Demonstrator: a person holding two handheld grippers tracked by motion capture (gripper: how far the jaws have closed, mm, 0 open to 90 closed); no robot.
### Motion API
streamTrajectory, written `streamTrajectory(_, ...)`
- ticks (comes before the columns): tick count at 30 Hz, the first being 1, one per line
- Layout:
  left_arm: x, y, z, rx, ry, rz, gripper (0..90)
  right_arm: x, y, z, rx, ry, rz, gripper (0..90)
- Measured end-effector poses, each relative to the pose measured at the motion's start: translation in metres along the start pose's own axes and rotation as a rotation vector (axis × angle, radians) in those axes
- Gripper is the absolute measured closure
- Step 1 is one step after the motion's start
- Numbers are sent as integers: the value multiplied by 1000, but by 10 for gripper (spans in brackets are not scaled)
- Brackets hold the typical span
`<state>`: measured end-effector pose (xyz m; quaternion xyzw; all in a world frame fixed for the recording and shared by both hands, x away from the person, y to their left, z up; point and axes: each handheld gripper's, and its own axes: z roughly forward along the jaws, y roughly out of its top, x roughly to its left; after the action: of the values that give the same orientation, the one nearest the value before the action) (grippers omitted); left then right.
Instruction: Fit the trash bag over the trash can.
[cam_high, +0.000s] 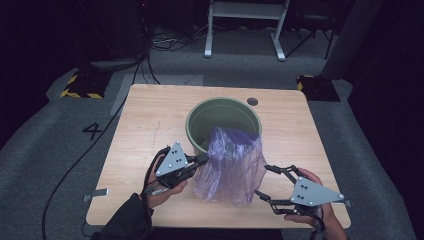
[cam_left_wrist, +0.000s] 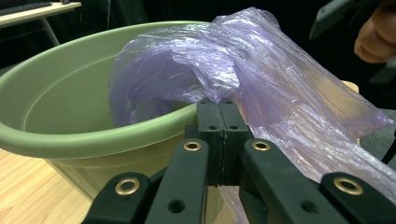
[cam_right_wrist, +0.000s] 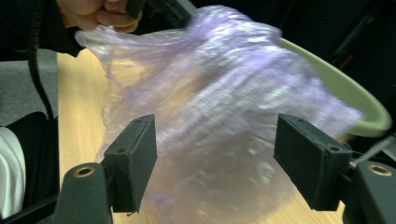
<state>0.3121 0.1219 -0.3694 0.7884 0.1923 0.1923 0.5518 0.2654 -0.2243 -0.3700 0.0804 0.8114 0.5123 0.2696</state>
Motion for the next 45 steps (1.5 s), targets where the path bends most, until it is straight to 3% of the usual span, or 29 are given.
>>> streamTrajectory(5, 3, 2, -3, -6, -1, -3, 896, 13, 9, 19, 23, -7, -47, 366)
streamTrajectory(7, 4, 4, -4, -3, -6, -6, 896, 17, 15, 30, 73, -54, -69, 422)
streamTrajectory(9, 4, 6, -5, -4, -8, 2, 897, 18, 19, 39, 89, -90, -100, 521)
streamTrajectory(10, 4, 7, -6, -5, -9, 5, 896, 15, 20, 46, 89, -88, -98, 632)
streamTrajectory(11, 5, 8, -8, -7, -9, 7, 896, 15, 20, 46, 89, -88, -98, 632)
streamTrajectory(13, 7, 10, -10, -13, -10, 3, 896, 14, 21, 51, 133, -120, -125, 807)
streamTrajectory(14, 7, 11, -11, -15, -10, 1, 896, 14, 21, 51, 133, -120, -125, 807)
streamTrajectory(16, 9, 12, -13, -10, -10, 9, 895, 13, 23, 47, 105, -107, -122, 900)
streamTrajectory(20, 12, 12, -13, -3, -9, 4, 895, 3, 26, 41, 58, -119, -87, 900)
streamTrajectory(28, 24, 11, -11, -3, -13, -5, 884, -21, 33, 36, 20, -150, -42, 900)
streamTrajectory(31, 27, 12, -12, -3, -22, -4, 764, -39, 39, 36, 0, -155, -15, 900)
streamTrajectory(33, 28, 13, -14, -7, -22, 3, 746, -42, 40, 36, -4, -158, -13, 900)
streamTrajectory(37, 27, 12, -19, -22, -22, -10, 611, -50, 43, 39, -1, -159, -11, 900)
streamTrajectory(42, 20, 6, -26, -21, -25, -35, 279, -56, 45, 46, 17, -168, 5, 900)
streamTrajectory(45, 11, 1, -32, -3, -43, -1, 246, -57, 45, 49, 35, -175, 6, 900)
